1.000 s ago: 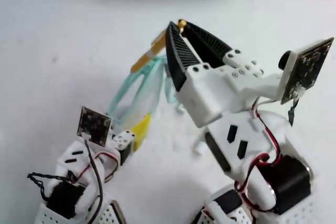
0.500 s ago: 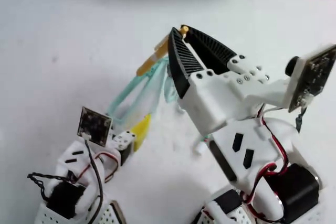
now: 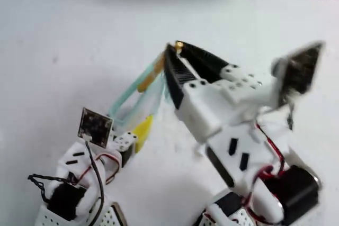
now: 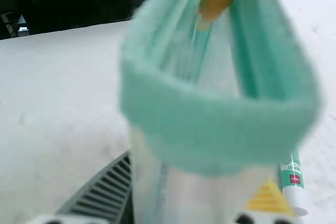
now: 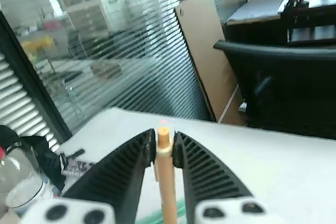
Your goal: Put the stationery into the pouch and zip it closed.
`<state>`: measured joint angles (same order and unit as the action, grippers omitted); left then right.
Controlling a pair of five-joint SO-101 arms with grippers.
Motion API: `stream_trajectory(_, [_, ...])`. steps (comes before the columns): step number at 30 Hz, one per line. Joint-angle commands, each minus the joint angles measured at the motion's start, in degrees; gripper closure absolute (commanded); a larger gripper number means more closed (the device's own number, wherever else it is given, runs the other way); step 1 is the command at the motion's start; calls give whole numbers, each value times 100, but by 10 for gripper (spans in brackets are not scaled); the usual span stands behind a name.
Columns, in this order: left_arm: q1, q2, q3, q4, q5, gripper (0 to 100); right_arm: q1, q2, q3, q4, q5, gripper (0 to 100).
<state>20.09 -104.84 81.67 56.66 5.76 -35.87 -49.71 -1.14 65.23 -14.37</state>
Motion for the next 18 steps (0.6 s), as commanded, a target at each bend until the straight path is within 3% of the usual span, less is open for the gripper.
stream_trajectory(1, [127, -4, -246, 62, -62, 782, -4, -84, -237, -13, -26, 983])
stream_trajectory(12, [127, -4, -246, 62, -62, 782, -40, 470, -62, -48, -18, 981])
stream_trajectory(15, [127, -4, -246, 62, -62, 782, -171, 708, -70, -57, 316, 978])
stream_trajectory(18, [127, -4, -246, 62, -62, 782, -488, 813, -44, -22, 536, 892])
